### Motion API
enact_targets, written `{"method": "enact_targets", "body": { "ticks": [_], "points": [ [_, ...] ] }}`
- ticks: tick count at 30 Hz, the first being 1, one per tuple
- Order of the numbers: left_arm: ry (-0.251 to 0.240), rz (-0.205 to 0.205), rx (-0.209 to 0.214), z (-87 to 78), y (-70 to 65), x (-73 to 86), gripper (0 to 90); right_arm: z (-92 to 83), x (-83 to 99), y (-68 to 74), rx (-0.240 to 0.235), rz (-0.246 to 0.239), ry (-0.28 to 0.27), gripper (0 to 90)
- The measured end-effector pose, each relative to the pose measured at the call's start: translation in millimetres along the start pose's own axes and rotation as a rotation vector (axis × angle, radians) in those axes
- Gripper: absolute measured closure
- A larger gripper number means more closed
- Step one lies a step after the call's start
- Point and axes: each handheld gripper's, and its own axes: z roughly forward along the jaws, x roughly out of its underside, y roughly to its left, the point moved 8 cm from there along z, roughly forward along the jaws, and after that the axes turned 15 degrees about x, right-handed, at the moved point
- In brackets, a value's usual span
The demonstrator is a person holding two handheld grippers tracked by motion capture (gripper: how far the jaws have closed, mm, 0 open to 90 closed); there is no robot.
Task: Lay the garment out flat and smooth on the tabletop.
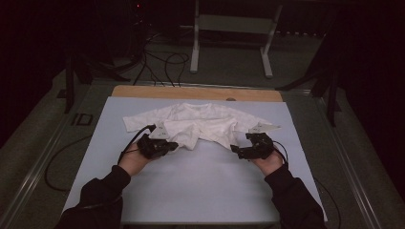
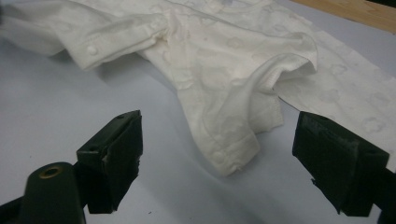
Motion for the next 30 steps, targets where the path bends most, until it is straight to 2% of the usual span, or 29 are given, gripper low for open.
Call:
{"method": "enact_targets", "body": {
  "ticks": [1, 3, 6, 7, 9, 11, 12, 14, 15, 16, 17, 18, 19, 21, 22, 23, 24, 25, 28, 29, 30],
  "points": [
    [-0.019, -0.002, 0.013, -9.0, -8.1, 1.2, 89.5, -0.3, 0.1, 0.6, 0.000, -0.004, 0.002, 16.3],
    [-0.023, 0.000, 0.022, -16.7, -14.5, 4.2, 89.5, -0.5, 0.0, 1.5, 0.000, -0.008, 0.003, 16.3],
    [-0.033, -0.015, 0.037, -22.5, -19.1, 8.3, 89.4, -0.5, 0.0, 2.1, -0.002, -0.009, 0.007, 16.3],
    [-0.021, -0.026, 0.037, -24.7, -20.5, 15.9, 89.4, -0.4, -0.4, 2.7, -0.004, -0.012, 0.004, 16.3],
    [-0.017, -0.042, 0.032, -25.3, -19.1, 20.8, 89.2, -0.2, -0.6, 2.6, -0.003, -0.007, 0.005, 16.3],
    [-0.001, -0.085, 0.018, -26.4, -11.0, 38.4, 88.6, 0.2, -0.1, 3.4, -0.002, -0.014, 0.007, 16.3],
    [-0.001, -0.085, 0.018, -26.4, -11.0, 38.4, 88.3, 0.1, 0.1, 3.7, -0.003, -0.018, 0.008, 16.3],
    [0.011, -0.138, 0.000, -28.3, 1.0, 56.8, 85.6, 0.4, 0.2, 3.8, -0.004, -0.018, 0.008, 16.3],
    [0.011, -0.138, 0.000, -28.3, 1.0, 56.8, 84.3, 0.4, 0.2, 3.8, -0.004, -0.018, 0.008, 16.3],
    [0.020, -0.155, -0.009, -29.4, 4.7, 62.3, 80.0, 0.8, 0.6, 4.3, -0.010, -0.018, 0.011, 16.3],
    [0.039, -0.149, -0.037, -31.4, 9.1, 67.2, 80.0, 0.8, 0.6, 4.3, -0.010, -0.018, 0.011, 16.3],
    [0.035, -0.160, -0.051, -33.4, 12.0, 70.0, 70.2, 1.2, 1.1, 4.5, -0.007, -0.024, 0.014, 16.2],
    [-0.002, -0.172, -0.041, -37.7, 12.4, 70.2, 66.3, 1.6, 1.5, 4.5, -0.009, -0.025, 0.017, 16.2],
    [-0.012, -0.171, -0.039, -39.5, 11.0, 69.0, 59.3, 2.0, 2.1, 4.7, -0.010, -0.024, 0.020, 16.2],
    [-0.028, -0.143, -0.022, -40.8, 4.0, 64.1, 57.6, 1.9, 2.6, 5.0, -0.010, -0.029, 0.021, 16.2],
    [-0.028, -0.143, -0.022, -40.8, 4.0, 64.1, 55.3, 2.1, 2.8, 5.3, -0.011, -0.031, 0.020, 16.2],
    [-0.041, -0.112, 0.010, -39.0, -6.9, 57.3, 55.3, 2.4, 2.8, 5.6, -0.015, -0.033, 0.020, 16.2],
    [-0.041, -0.112, 0.010, -39.0, -6.9, 57.3, 55.3, 2.4, 2.8, 5.6, -0.015, -0.033, 0.020, 16.2],
    [-0.044, -0.046, 0.058, -30.1, -25.8, 46.3, 55.3, 2.8, 2.9, 7.0, -0.017, -0.041, 0.021, 17.3],
    [-0.041, -0.014, 0.083, -21.6, -35.7, 40.5, 55.5, 2.9, 2.7, 7.6, -0.023, -0.042, 0.020, 18.1],
    [-0.041, 0.001, 0.103, -17.1, -40.7, 38.0, 56.5, 3.3, 2.8, 8.0, -0.028, -0.042, 0.020, 19.0]
  ]
}}
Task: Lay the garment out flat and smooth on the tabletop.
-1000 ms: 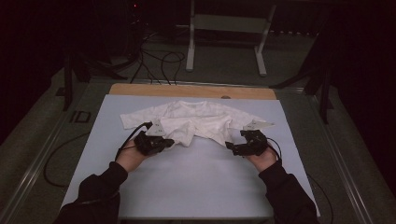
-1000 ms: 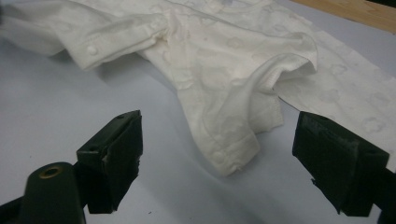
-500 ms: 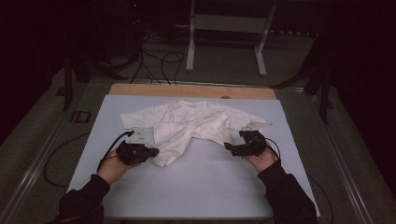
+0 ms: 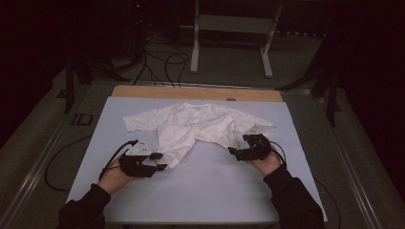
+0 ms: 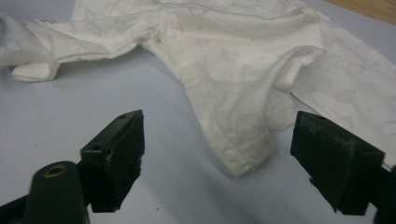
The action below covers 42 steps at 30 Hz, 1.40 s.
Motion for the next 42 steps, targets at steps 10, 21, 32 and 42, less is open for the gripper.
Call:
{"method": "enact_targets", "body": {
  "ticks": [10, 21, 32, 42],
  "points": [
    [0.126, 0.042, 0.003, 44.6, 5.1, 11.7, 61.7, 15.2, 15.9, 4.9, -0.045, -0.143, 0.029, 42.4],
    [0.173, 0.020, -0.052, 45.2, 25.4, 30.7, 61.6, 40.6, 36.1, -6.0, -0.037, -0.166, 0.112, 68.4],
    [0.159, -0.011, -0.062, 45.9, 33.8, 22.8, 85.8, 39.2, 32.6, 0.2, -0.009, -0.188, 0.143, 90.0],
    [0.177, 0.014, -0.020, 44.5, 9.9, 10.6, 87.8, -0.2, 20.7, 7.3, -0.035, -0.185, 0.088, 90.0]
  ]
}}
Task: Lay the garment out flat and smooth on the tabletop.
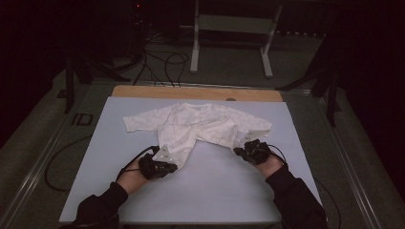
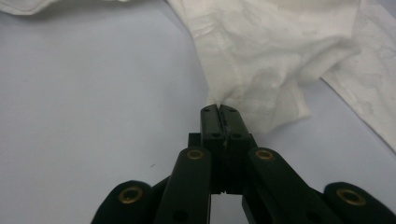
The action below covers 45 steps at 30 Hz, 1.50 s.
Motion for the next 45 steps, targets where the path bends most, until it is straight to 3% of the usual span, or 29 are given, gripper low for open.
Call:
{"method": "enact_targets", "body": {
  "ticks": [3, 4, 5, 6, 7, 8, 11, 12, 13, 14, 15, 16, 17, 18, 21, 22, 25, 26, 29, 30, 31, 33, 35, 37, 39, 41, 42, 44, 45],
  "points": [
    [0.003, 0.016, 0.027, -3.4, -12.6, -4.8, 87.8, -6.2, 2.6, 6.4, -0.010, -0.003, 0.003, 90.0],
    [0.000, 0.023, 0.042, -4.0, -22.4, -8.4, 87.9, -13.5, 6.4, 15.1, -0.032, -0.013, 0.017, 90.0],
    [0.000, 0.023, 0.042, -4.0, -22.4, -8.4, 87.9, -13.5, 6.4, 15.1, -0.032, -0.013, 0.017, 90.0],
    [0.012, 0.035, 0.062, -3.3, -32.9, -10.6, 87.9, -21.0, 10.8, 25.0, -0.050, -0.027, 0.031, 90.0],
    [0.012, 0.035, 0.062, -3.3, -32.9, -10.6, 87.9, -21.0, 10.8, 25.0, -0.050, -0.027, 0.031, 90.0],
    [0.019, 0.043, 0.085, -0.4, -44.3, -11.6, 87.9, -29.3, 15.8, 37.0, -0.078, -0.031, 0.045, 90.0],
    [0.029, 0.042, 0.102, 2.1, -55.1, -11.3, 87.9, -37.5, 21.9, 48.9, -0.108, -0.028, 0.061, 90.0],
    [0.029, 0.038, 0.122, 5.5, -67.4, -11.2, 87.9, -46.2, 28.5, 61.6, -0.139, -0.022, 0.076, 90.0],
    [0.029, 0.038, 0.122, 5.5, -67.4, -11.2, 87.9, -46.2, 28.5, 61.6, -0.139, -0.022, 0.076, 90.0],
    [0.040, 0.039, 0.142, 9.1, -79.7, -9.8, 87.9, -54.7, 35.8, 74.1, -0.163, -0.035, 0.095, 90.0],
    [0.040, 0.039, 0.142, 9.1, -79.7, -9.8, 87.9, -54.7, 35.8, 74.1, -0.163, -0.035, 0.095, 90.0],
    [0.041, 0.031, 0.154, 10.9, -85.4, -9.3, 87.9, -62.5, 42.4, 85.5, -0.192, -0.032, 0.111, 90.0],
    [0.037, 0.025, 0.159, 12.8, -91.4, -9.1, 87.9, -62.5, 42.4, 85.5, -0.192, -0.032, 0.111, 90.0],
    [0.038, 0.024, 0.181, 14.4, -101.1, -8.1, 87.9, -70.4, 47.5, 94.9, -0.218, -0.015, 0.120, 90.0],
    [0.028, 0.017, 0.184, 16.2, -109.8, -8.1, 87.8, -77.2, 51.8, 104.2, -0.234, -0.001, 0.127, 90.0],
    [0.006, 0.003, 0.202, 18.1, -118.9, -9.6, 87.8, -82.8, 56.1, 114.7, -0.261, 0.005, 0.135, 90.0],
    [-0.001, 0.006, 0.217, 21.4, -128.9, -10.5, 87.8, -87.9, 60.0, 125.2, -0.286, 0.004, 0.141, 90.0],
    [0.003, 0.011, 0.240, 25.4, -138.6, -10.5, 87.7, -93.5, 61.5, 133.4, -0.320, 0.031, 0.135, 90.0],
    [0.006, 0.007, 0.254, 29.5, -147.2, -9.8, 87.6, -97.9, 64.9, 145.8, -0.346, 0.038, 0.141, 90.0],
    [0.021, 0.014, 0.251, 31.2, -150.3, -7.6, 87.6, -100.4, 70.6, 160.9, -0.384, 0.030, 0.151, 90.0],
    [0.021, 0.014, 0.251, 31.2, -150.3, -7.6, 87.6, -100.4, 70.6, 160.9, -0.384, 0.030, 0.151, 90.0],
    [0.017, -0.014, 0.270, 34.4, -154.2, -4.0, 87.6, -102.3, 79.4, 180.1, -0.438, 0.030, 0.182, 90.0],
    [0.034, -0.015, 0.275, 37.7, -156.7, 0.4, 87.5, -102.7, 84.6, 189.2, -0.469, 0.022, 0.196, 90.0],
    [0.034, -0.036, 0.307, 42.5, -161.1, 4.6, 87.4, -104.0, 85.5, 193.8, -0.499, 0.037, 0.195, 90.0],
    [0.020, -0.040, 0.332, 44.7, -164.4, 5.7, 87.7, -104.5, 84.3, 196.2, -0.506, 0.013, 0.167, 87.8],
    [-0.005, -0.031, 0.326, 41.6, -164.4, 3.6, 83.8, -108.0, 76.8, 192.7, -0.503, 0.046, 0.138, 72.2],
    [-0.019, -0.020, 0.312, 38.1, -163.7, 1.9, 80.0, -109.1, 72.1, 188.0, -0.491, 0.051, 0.112, 61.9],
    [-0.061, -0.004, 0.236, 27.6, -157.9, -1.9, 62.5, -110.4, 63.2, 173.7, -0.441, 0.070, 0.071, 53.5],
    [-0.073, -0.006, 0.221, 23.0, -154.6, -2.5, 55.9, -110.5, 58.2, 162.0, -0.396, 0.080, 0.049, 48.7]
  ]
}}
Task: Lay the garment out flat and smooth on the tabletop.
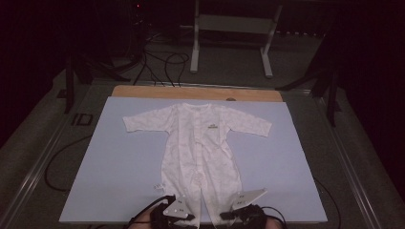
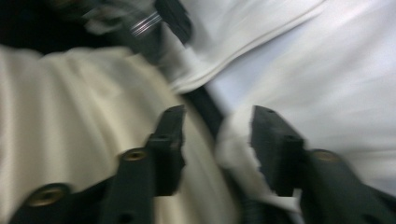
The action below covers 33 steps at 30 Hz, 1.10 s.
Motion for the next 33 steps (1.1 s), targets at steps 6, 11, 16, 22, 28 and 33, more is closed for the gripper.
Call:
{"method": "enact_targets", "body": {
  "ticks": [6, 11, 16, 22, 28, 33],
  "points": [
    [-0.129, -0.035, -0.158, -53.8, 26.8, 1.4, 41.6, -17.9, -15.6, -61.8, 0.199, 0.060, -0.096, 40.7],
    [-0.225, -0.052, -0.226, -73.5, 39.8, 11.8, 33.8, -17.9, -10.5, -96.3, 0.282, 0.139, -0.106, 40.3],
    [-0.317, -0.079, -0.276, -83.4, 52.7, 19.3, 19.1, -14.8, 5.8, -88.4, 0.250, 0.132, -0.045, 46.6],
    [-0.349, -0.081, -0.316, -90.2, 58.1, 22.3, 14.2, -5.7, 24.5, -62.0, 0.178, 0.110, 0.009, 59.5],
    [-0.413, -0.079, -0.381, -96.3, 67.9, 22.5, 4.9, 5.4, 35.5, -52.0, 0.293, 0.055, 0.040, 76.0],
    [-0.430, -0.092, -0.399, -96.0, 73.9, 25.6, 4.7, -0.1, 38.1, -48.6, 0.306, 0.104, 0.041, 89.1]
  ]
}}
